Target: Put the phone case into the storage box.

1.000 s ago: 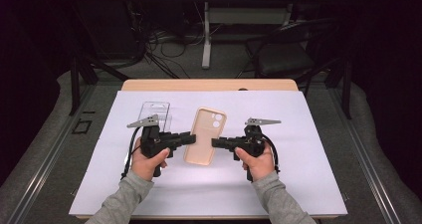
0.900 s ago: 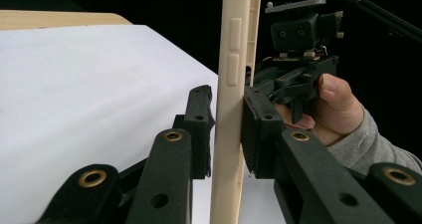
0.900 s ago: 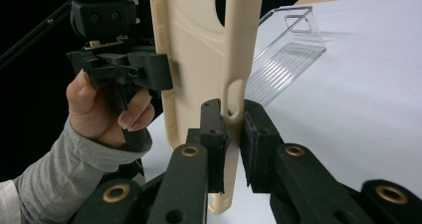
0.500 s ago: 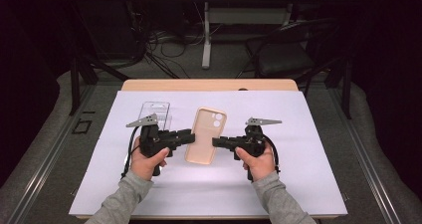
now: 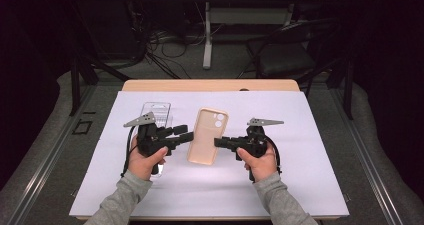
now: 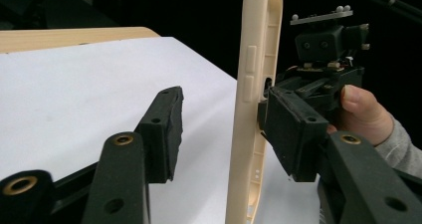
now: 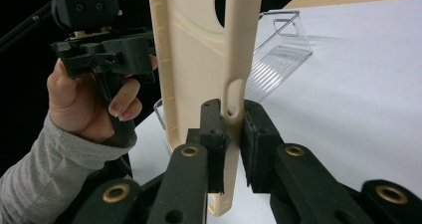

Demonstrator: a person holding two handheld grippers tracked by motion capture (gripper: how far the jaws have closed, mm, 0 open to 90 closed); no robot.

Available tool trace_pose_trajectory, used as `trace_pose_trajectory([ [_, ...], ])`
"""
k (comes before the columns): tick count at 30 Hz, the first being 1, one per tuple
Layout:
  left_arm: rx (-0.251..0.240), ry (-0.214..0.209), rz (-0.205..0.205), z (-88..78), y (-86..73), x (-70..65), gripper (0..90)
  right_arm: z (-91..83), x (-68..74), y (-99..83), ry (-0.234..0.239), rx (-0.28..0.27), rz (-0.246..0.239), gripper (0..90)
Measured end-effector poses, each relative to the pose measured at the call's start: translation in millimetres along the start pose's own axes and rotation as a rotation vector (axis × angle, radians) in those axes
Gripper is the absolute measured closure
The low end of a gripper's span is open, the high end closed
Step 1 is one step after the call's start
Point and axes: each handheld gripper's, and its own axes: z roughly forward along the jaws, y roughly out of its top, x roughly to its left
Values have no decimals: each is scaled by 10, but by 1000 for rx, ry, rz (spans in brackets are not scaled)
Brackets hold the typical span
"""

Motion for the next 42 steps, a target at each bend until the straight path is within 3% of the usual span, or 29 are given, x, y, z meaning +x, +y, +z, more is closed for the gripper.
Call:
trace_pose_trajectory([
  [16,43,55,39,-28,79,-21,269,4,9,-2,-23,-2,-20,816],
  [26,69,124,56,-77,134,-50,153,11,36,-5,-56,7,-55,816],
  [30,73,159,88,-89,149,-74,120,17,55,-7,-75,13,-74,816],
  [35,109,225,162,-92,170,-114,58,33,78,-13,-94,18,-99,816],
  [42,138,303,260,-99,191,-188,44,41,115,-15,-118,26,-134,816],
])
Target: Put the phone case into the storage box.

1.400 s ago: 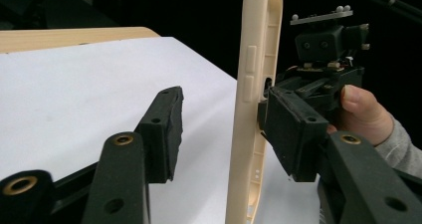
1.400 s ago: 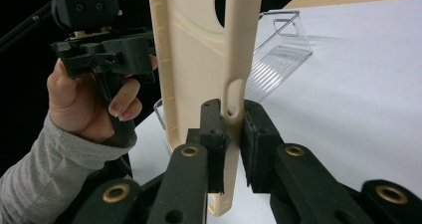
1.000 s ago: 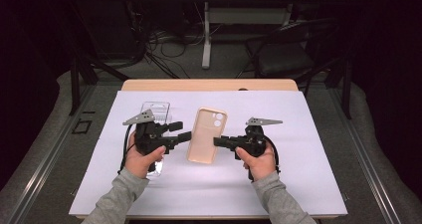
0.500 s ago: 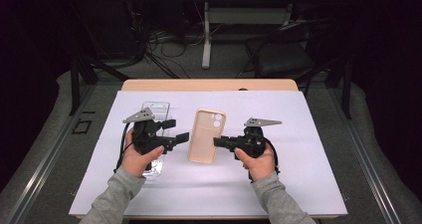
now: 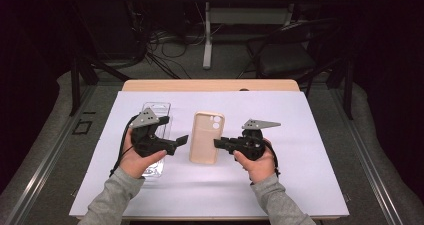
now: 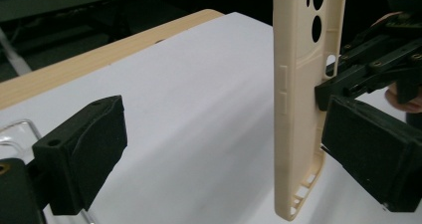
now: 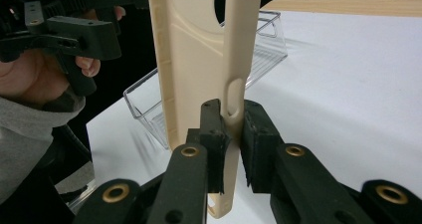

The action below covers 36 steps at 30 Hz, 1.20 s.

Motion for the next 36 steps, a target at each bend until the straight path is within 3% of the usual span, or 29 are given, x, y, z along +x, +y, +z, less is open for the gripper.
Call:
trace_pose_trajectory([
  [13,2,76,125,-52,50,-101,43,26,71,-2,-42,19,-55,815],
  [36,25,156,258,-102,101,-191,46,72,129,-7,-100,54,-127,815],
])
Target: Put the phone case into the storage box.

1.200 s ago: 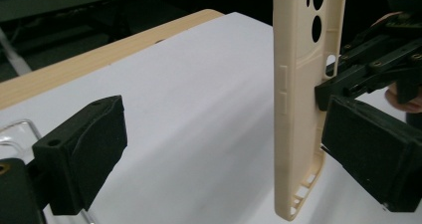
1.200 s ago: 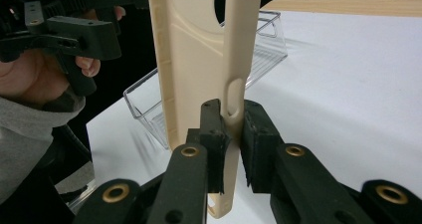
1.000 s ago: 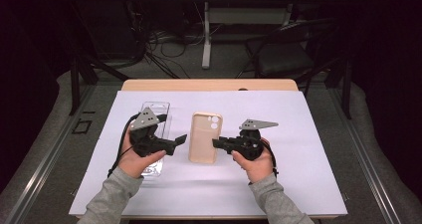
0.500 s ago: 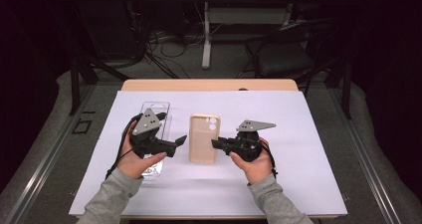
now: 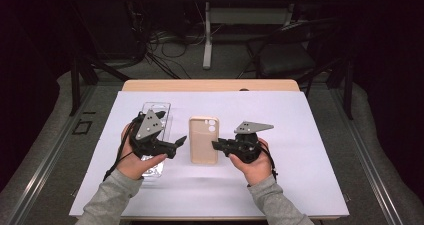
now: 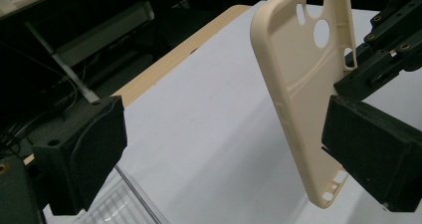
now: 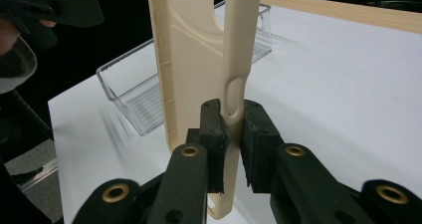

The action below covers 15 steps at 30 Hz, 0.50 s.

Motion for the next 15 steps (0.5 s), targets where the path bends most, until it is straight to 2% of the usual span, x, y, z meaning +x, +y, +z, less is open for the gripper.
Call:
trace_pose_trajectory([
  [8,8,20,58,-24,32,-66,66,25,51,-9,-12,13,-27,815],
  [15,9,26,87,-49,54,-95,95,30,75,-14,-18,16,-41,815],
])
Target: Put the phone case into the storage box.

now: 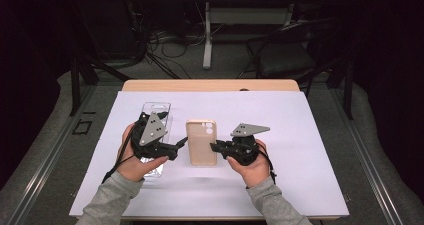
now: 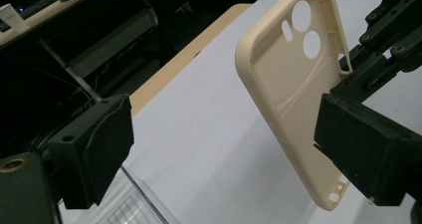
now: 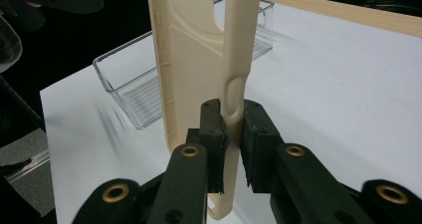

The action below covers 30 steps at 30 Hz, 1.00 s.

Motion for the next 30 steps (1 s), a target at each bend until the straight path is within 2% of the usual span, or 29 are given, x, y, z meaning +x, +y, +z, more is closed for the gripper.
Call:
trace_pose_trajectory([
  [6,0,3,23,-28,18,-20,157,12,27,-2,-4,4,-17,815],
  [13,8,15,51,-40,38,-59,164,23,53,-9,-11,9,-29,815],
  [18,-3,22,68,-67,53,-84,213,33,72,-10,-12,10,-40,815],
  [24,-6,27,103,-82,58,-113,349,49,87,-13,-8,12,-42,815],
  [27,11,35,126,-77,56,-126,393,57,96,-14,-8,16,-47,815],
  [30,12,43,131,-80,54,-130,439,69,109,-17,-9,20,-55,815],
])
